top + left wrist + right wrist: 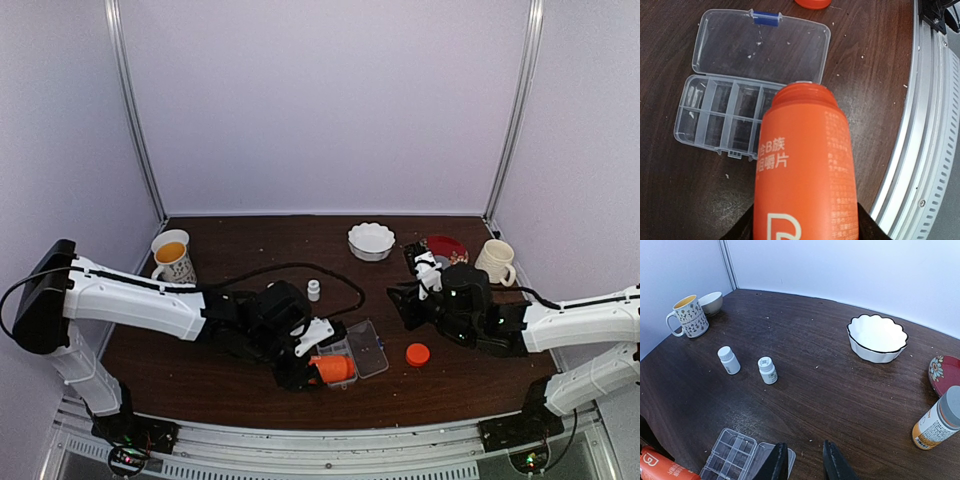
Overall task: Sort the pills into containers
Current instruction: Pour the pill into the compartment of the pill container.
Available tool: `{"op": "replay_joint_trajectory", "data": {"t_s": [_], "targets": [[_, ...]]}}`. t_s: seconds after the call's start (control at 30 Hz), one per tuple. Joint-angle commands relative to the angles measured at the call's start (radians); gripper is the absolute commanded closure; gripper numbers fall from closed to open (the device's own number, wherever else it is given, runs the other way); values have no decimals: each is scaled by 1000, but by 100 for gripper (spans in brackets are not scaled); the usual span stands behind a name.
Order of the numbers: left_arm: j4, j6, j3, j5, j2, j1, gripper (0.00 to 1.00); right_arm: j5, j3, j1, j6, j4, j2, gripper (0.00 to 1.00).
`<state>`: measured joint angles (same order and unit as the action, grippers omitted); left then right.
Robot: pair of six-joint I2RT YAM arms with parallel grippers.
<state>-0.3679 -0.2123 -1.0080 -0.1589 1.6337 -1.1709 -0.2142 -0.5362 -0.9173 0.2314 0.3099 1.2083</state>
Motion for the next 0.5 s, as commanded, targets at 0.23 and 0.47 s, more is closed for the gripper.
{"op": "replay_joint_trajectory", "data": {"t_s": [0.23,0.47], "targets": [[-34,-9,-40,28,5,-7,100,-25,-10,6,-7,0,-4,75],[-13,-17,-29,22,-18,-6,100,-25,-12,5,-7,-3,2,75]]}}
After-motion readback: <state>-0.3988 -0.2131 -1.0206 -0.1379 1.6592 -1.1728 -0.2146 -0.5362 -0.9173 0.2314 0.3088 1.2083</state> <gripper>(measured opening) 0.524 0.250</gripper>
